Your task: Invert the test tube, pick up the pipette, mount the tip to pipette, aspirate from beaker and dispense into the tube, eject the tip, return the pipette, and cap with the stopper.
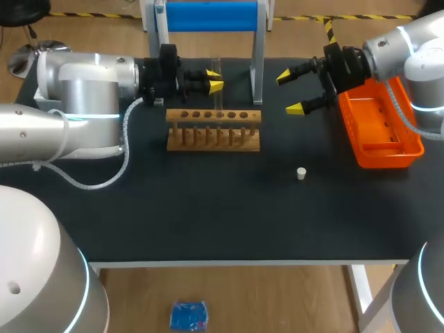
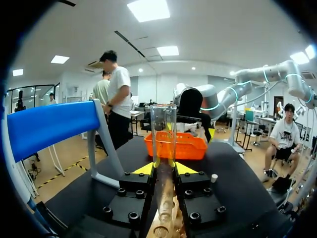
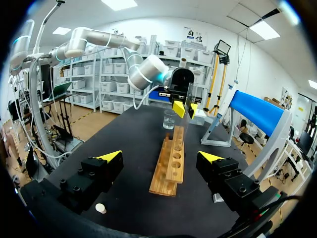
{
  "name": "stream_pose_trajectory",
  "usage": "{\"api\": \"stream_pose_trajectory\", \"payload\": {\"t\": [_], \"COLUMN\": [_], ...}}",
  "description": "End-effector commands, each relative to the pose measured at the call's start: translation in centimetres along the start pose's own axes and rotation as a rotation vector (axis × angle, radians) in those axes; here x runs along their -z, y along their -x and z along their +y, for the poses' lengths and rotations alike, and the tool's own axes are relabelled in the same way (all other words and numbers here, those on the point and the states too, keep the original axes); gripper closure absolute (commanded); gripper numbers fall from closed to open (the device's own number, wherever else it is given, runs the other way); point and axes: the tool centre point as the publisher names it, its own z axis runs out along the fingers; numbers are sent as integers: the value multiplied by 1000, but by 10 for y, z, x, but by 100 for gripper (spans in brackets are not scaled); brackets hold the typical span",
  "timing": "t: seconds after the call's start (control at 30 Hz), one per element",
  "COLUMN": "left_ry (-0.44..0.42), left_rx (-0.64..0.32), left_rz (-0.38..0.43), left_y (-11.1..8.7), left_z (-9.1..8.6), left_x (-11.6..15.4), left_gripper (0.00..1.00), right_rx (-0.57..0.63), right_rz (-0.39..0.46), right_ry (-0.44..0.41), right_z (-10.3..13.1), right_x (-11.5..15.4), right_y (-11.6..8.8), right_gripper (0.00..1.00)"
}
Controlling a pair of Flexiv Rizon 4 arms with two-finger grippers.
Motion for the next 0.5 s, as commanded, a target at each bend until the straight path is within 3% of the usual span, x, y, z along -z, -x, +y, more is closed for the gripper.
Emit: {"api": "stream_pose_trajectory", "payload": {"t": [0.03,0.5], "left_ry": [-9,-22], "left_rx": [-5,-20], "left_rz": [-4,-11], "left_y": [1,0], "left_z": [3,7], "left_x": [-1,-2], "left_gripper": [100,100], "right_rx": [-1,-1], "right_rz": [1,1], "right_ry": [-2,-2], "right_z": [0,0], "right_x": [1,1], "right_y": [0,0], "right_gripper": [0,0]}}
